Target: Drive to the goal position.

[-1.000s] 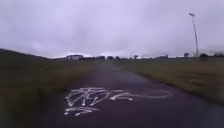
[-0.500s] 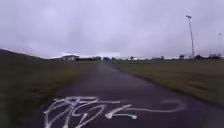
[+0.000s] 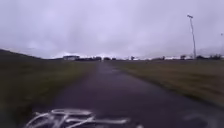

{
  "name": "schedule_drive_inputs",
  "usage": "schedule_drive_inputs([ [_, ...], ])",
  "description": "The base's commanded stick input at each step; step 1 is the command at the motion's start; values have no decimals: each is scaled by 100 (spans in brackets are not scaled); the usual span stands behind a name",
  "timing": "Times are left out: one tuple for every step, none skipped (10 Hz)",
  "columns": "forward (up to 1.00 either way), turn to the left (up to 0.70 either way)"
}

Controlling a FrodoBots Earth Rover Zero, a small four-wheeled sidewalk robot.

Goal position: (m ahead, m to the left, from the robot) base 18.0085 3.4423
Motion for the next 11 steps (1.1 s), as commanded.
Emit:
schedule_drive_inputs([
  [100, 0],
  [100, 0],
  [100, 0],
  [100, 0],
  [100, 0],
  [100, 0],
  [100, 0],
  [100, 0],
  [100, 0],
  [100, 0],
  [100, 0],
])
